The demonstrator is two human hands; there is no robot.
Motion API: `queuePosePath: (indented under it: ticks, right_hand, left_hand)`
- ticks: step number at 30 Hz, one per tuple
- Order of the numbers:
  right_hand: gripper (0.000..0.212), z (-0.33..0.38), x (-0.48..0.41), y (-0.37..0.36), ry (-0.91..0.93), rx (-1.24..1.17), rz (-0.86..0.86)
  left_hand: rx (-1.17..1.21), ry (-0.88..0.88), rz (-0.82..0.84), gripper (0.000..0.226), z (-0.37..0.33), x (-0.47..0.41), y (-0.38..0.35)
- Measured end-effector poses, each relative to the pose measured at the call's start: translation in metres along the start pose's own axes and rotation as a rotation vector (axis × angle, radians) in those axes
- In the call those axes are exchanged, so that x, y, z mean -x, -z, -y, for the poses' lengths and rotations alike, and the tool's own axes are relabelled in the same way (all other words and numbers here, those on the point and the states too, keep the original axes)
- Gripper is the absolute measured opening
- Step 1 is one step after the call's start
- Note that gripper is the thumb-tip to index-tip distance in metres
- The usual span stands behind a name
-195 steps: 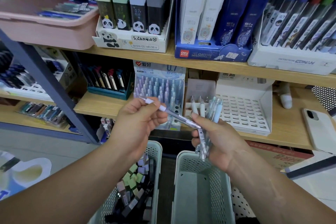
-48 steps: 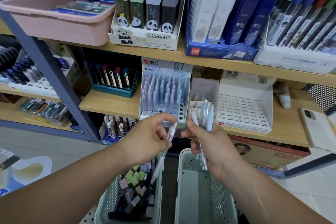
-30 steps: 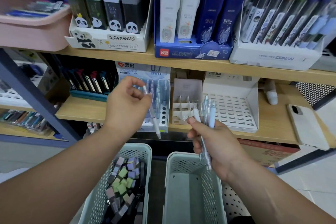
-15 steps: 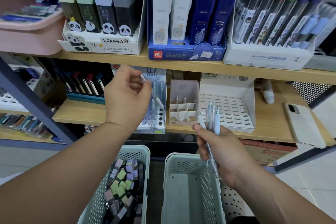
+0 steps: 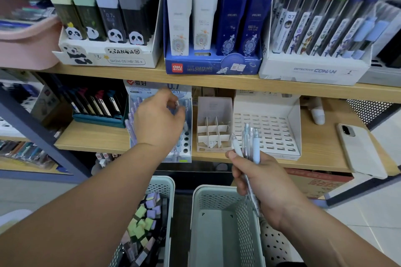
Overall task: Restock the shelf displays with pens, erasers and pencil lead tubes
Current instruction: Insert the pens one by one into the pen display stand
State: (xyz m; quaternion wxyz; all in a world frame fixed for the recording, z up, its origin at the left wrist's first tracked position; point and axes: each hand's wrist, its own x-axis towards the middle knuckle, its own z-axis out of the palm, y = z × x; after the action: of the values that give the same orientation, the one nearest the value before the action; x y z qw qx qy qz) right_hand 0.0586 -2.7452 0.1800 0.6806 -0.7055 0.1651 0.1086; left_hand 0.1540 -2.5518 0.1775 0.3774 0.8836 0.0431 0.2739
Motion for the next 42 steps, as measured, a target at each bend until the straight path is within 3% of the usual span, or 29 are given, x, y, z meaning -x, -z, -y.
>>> queuePosePath:
  ticks: [7,13,20,22,25,27,29,31,35,37,42]
  right_hand:
    - [0.027,0.002,-0.001,0.003,-0.019,0.002,0.025]
    - [0.028,0.001,0.000,0.006,-0.029,0.023,0.022]
    - [0.035,0.000,-0.003,0.004,-0.068,-0.067,0.059]
    - [0.024,0.002,-0.004,0.003,-0.094,-0.144,0.095]
    - [0.026,0.004,-0.004,-0.003,-0.094,-0.208,0.133]
    - [0.021,0.006,-0.003,-0.009,-0.078,-0.233,0.172]
    - [0.008,0.008,-0.002,-0.016,-0.061,-0.230,0.239]
    - [0.008,0.008,-0.001,-0.023,-0.034,-0.190,0.294]
    - [0.013,0.009,0.000,-0.038,-0.046,-0.190,0.315]
    - [0.017,0.009,0.000,-0.043,-0.083,-0.221,0.300]
    - [0.021,0.007,-0.004,-0.049,-0.134,-0.259,0.257]
  left_hand:
    - [-0.029,0.031,0.023,0.018,-0.005,-0.006,0.001]
    - [-0.163,-0.157,0.057,0.008,0.008,-0.006,-0.010]
    - [-0.330,-0.270,0.127,0.033,0.014,-0.007,-0.014]
    - [-0.355,-0.289,0.115,0.039,0.011,-0.004,-0.009]
    - [-0.226,-0.293,0.124,0.037,-0.001,0.009,0.002]
    - [0.015,-0.140,0.272,0.026,-0.019,0.028,0.012]
    - [0.374,0.198,0.579,0.023,-0.036,0.049,0.020]
    - [0.638,0.464,0.723,0.032,-0.038,0.061,0.026]
    - [0.751,0.592,0.631,0.041,-0.021,0.057,0.037]
    - [0.736,0.621,0.559,0.031,-0.012,0.051,0.044]
    - [0.967,0.713,0.388,0.014,0.005,0.033,0.067]
